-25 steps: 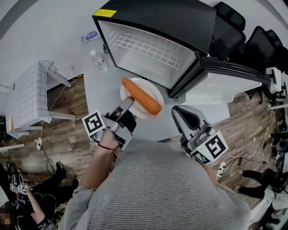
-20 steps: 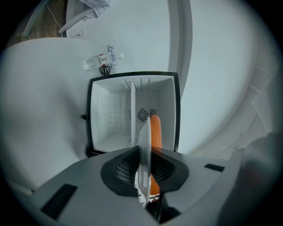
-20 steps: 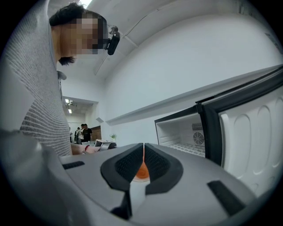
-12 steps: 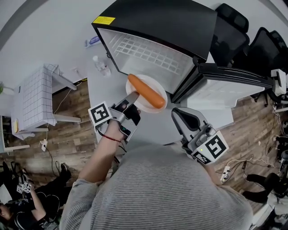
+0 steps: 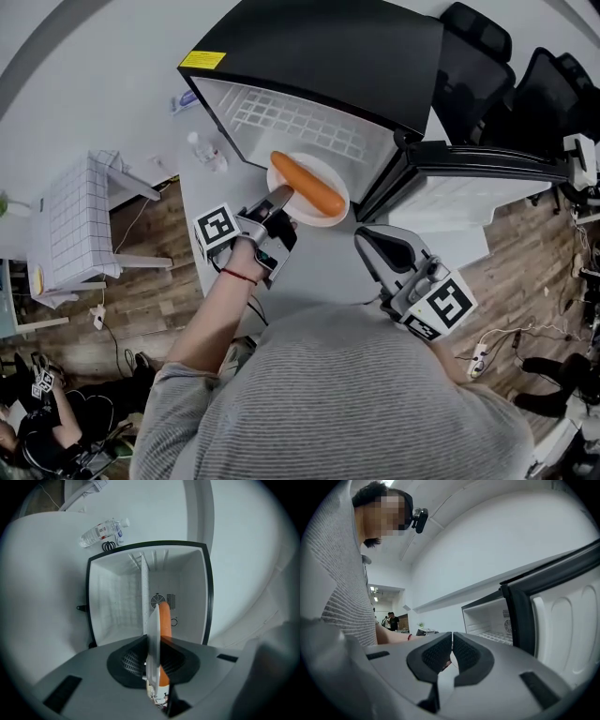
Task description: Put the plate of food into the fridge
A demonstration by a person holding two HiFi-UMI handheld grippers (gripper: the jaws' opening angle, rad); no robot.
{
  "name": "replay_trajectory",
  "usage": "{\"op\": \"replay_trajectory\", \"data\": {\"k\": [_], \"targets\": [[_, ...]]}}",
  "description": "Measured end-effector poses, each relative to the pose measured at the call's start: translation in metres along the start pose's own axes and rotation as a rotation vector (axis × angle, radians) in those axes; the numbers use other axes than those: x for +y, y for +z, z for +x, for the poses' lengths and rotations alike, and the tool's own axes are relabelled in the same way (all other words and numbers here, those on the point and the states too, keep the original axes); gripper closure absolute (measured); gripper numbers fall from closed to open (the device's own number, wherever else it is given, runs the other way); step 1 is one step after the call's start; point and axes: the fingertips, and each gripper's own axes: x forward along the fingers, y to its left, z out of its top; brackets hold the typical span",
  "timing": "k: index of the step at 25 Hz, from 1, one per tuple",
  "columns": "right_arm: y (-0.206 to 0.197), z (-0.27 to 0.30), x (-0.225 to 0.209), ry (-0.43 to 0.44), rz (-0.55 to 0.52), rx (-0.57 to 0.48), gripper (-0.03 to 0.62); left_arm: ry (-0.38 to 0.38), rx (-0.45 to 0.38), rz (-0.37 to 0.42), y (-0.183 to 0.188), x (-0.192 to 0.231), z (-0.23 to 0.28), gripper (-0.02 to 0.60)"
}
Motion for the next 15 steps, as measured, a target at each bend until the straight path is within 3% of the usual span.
{"op": "replay_trajectory", "data": {"k": [4,8,15], "targets": [[-0.001,0.005,-0.008,-0.002,0.004,0.011,0.579,0.014,-0.003,0.03,0.015,0.012,0.013,0.526],[-0.004,0.012,-0.012,0.012,0.013,0.025,0.579,0.012,-0.029,-0.002,0.022,0.01,0.024,0.526],[-0.018,0.021,-0.014,0.047,0.04,0.059,0.579,0.035,-0.073,0.023,0.044,0.02,0.041,0.526]]}}
